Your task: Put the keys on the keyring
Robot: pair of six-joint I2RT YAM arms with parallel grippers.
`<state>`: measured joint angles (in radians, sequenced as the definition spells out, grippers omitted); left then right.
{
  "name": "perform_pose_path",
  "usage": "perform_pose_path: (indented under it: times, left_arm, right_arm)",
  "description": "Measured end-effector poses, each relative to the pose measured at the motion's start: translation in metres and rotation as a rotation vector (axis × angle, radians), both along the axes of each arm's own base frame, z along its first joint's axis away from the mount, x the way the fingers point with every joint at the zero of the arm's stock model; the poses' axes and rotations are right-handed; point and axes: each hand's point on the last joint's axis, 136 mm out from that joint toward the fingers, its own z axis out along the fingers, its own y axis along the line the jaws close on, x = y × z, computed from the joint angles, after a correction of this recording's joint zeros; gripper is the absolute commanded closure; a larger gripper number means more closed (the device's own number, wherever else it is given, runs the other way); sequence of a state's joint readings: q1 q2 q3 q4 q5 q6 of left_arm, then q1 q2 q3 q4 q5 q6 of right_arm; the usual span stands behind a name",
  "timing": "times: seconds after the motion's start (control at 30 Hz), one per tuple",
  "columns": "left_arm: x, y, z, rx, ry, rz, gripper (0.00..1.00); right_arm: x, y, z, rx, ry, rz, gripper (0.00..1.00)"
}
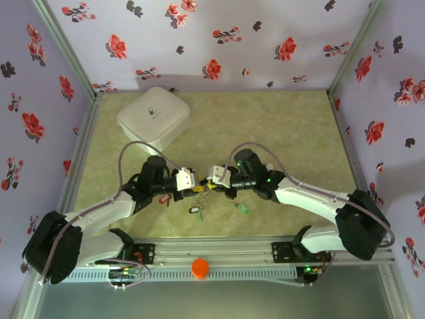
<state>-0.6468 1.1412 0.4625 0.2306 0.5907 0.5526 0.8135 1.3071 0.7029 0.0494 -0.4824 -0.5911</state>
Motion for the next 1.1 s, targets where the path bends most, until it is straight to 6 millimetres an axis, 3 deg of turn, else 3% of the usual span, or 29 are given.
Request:
perform_pose_path:
  times: [0.57,0.77,0.9,1.0,1.1]
  left_arm:
    - [-0.004,-0.006,-0.006,-0.013,0.052,-0.038,0.77]
    - [-0.004,-0.008,-0.001,-0.034,0.051,-0.045,0.84]
    - [-0.004,-0.010,0.001,-0.042,0.057,-0.051,1.00]
    - [-0.004,-0.010,0.001,-0.037,0.051,-0.052,1.00]
    - [0.000,-0.008,0.002,-0.015,0.043,-0.034,1.00]
  right_arm:
    - [-0.001,0.004,0.005,0.046,0.022,-0.006,1.00]
    - [-0.003,0.006,0.006,0.057,0.027,0.005,1.00]
    - [-0.004,0.007,0.007,0.061,0.027,0.010,1.00]
    - [-0.003,0.006,0.006,0.058,0.025,0.005,0.70]
    - [0.000,0.004,0.003,0.037,0.010,-0.010,0.64]
